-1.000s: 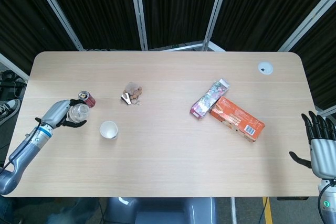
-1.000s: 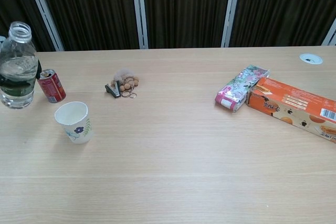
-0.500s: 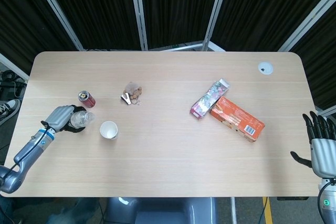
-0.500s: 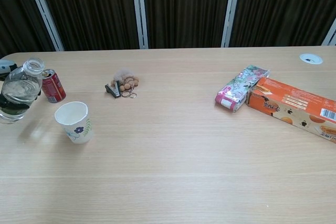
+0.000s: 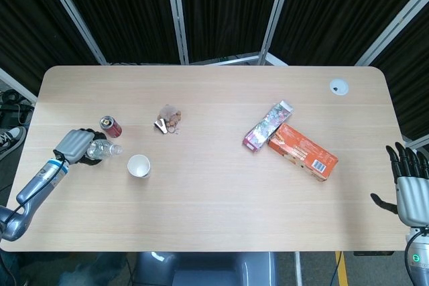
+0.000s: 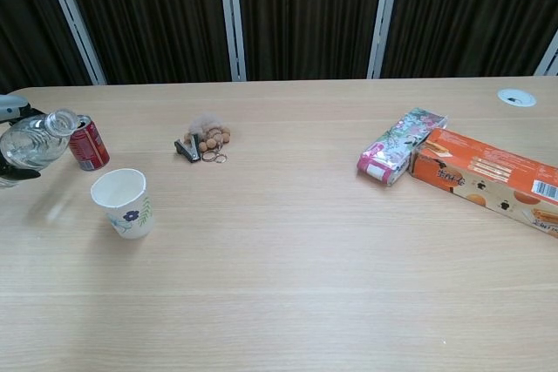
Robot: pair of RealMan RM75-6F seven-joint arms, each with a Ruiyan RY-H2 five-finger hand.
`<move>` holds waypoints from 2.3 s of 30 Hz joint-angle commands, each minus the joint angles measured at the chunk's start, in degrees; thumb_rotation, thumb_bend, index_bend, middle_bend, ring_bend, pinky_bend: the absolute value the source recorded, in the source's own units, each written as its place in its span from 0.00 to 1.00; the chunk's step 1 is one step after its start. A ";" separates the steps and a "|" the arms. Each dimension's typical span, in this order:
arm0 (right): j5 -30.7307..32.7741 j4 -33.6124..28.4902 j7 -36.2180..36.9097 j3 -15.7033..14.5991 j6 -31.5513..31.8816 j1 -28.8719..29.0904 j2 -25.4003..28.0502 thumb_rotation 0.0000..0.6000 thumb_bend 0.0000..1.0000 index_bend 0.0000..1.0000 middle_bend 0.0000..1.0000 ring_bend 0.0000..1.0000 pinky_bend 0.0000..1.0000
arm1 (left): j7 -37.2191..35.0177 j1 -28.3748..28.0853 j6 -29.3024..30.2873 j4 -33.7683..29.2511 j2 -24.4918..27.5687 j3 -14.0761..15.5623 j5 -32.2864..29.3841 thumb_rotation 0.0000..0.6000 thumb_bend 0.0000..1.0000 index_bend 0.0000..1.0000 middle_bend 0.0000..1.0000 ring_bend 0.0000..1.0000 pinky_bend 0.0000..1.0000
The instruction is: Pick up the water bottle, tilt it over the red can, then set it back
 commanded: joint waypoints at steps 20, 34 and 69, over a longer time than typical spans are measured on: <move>0.07 -0.10 -0.06 -0.05 0.22 -0.16 0.10 1.00 0.00 0.00 0.00 0.00 0.00 | 14.61 -0.48 4.91 2.77 -1.52 1.28 2.65 1.00 0.48 0.47 0.44 0.31 0.35; 0.64 0.26 -0.41 -0.07 -0.43 0.01 -0.11 1.00 0.00 0.00 0.00 0.00 0.00 | 24.26 -2.23 4.01 1.83 -1.16 0.80 2.36 1.00 0.47 0.47 0.44 0.31 0.35; 1.24 0.49 -0.64 -0.04 -0.99 0.17 -0.25 1.00 0.00 0.00 0.00 0.00 0.00 | 13.36 -1.65 8.14 3.07 -2.00 1.60 3.44 1.00 0.47 0.48 0.44 0.31 0.35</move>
